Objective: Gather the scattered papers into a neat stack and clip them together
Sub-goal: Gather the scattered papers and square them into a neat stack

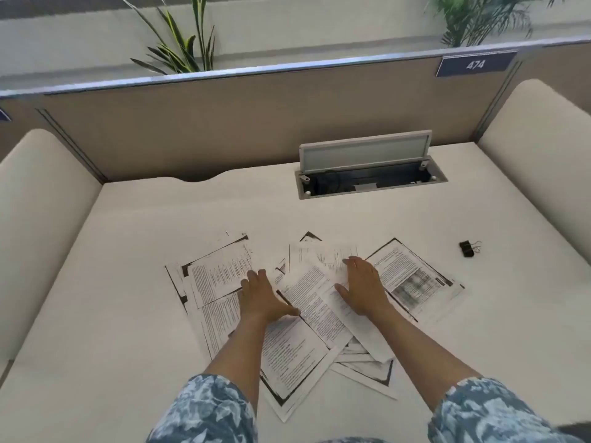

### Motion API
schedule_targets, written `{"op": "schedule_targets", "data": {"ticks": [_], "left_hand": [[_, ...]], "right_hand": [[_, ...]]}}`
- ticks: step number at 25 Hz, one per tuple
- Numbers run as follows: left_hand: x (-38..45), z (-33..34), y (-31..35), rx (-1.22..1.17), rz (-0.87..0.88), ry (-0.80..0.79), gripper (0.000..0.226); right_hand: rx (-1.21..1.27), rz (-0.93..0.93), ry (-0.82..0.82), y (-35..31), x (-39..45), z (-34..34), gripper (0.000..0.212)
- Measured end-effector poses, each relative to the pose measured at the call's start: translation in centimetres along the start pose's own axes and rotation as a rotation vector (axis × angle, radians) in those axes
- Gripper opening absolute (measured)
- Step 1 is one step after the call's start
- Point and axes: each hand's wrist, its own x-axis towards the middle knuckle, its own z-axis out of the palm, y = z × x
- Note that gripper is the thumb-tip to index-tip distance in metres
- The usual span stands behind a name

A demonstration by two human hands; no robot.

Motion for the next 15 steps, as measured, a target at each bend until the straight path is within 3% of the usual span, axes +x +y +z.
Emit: {"op": "schedule_targets", "data": {"ticks": [3, 8, 12, 15], "left_hand": [[-0.2, -0.1, -0.3, 0.07, 0.007, -0.09, 0.136], [-0.2, 1.1, -0.5, 0.076, 0.01, -0.119, 0.14], [-0.3, 1.5, -1.0, 0.006, -0.011, -0.117, 0.138], [-0.2, 1.6, -1.4, -0.023, -0.02, -0.09, 0.128]], "right_hand": [[0.073, 0.097, -0.002, 1.0, -2.0, 0.6, 0.082], [0.129, 0.273, -0.133, 0.6, -5.1, 2.6, 0.124], [0.181, 0.309, -0.188, 0.1, -6.2, 3.8, 0.121], [0.079, 0.29, -0.179, -0.7, -6.6, 4.2, 0.11]]}}
